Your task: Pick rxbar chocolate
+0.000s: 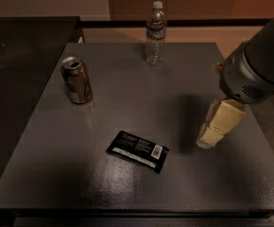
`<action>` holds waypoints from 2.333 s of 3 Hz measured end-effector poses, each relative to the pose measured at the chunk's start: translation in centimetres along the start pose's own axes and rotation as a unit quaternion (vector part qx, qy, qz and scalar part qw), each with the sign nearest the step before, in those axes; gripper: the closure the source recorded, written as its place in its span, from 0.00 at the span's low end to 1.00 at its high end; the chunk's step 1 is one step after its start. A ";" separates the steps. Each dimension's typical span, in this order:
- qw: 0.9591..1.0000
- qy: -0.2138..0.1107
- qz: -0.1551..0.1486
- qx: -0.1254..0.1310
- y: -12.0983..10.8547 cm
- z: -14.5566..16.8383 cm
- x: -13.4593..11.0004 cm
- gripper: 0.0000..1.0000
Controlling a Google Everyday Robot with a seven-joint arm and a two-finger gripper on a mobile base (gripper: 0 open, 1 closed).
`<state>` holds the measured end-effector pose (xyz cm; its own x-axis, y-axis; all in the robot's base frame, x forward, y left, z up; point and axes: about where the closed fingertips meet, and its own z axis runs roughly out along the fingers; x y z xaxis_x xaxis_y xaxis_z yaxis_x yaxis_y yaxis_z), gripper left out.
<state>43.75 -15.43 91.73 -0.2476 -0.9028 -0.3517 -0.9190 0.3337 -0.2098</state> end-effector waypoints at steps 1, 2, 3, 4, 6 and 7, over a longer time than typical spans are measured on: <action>0.999 -0.030 0.012 -0.006 1.5 2.4 -1.5 0.00; 0.998 -0.055 0.021 -0.012 3.0 4.5 -2.9 0.00; 0.996 -0.080 0.022 -0.023 4.8 6.5 -4.7 0.00; 0.994 -0.102 0.018 -0.037 6.4 8.0 -6.1 0.00; 0.990 -0.128 0.009 -0.064 8.9 10.6 -8.3 0.00; 0.988 -0.133 0.008 -0.076 9.5 11.5 -8.9 0.00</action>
Offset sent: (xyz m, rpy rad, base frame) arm -0.0115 0.0783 -0.0618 0.1974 -0.0015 -0.0091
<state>40.75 -1.11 82.37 -0.1909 -0.7879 -0.5855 -0.9561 0.2844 -0.0710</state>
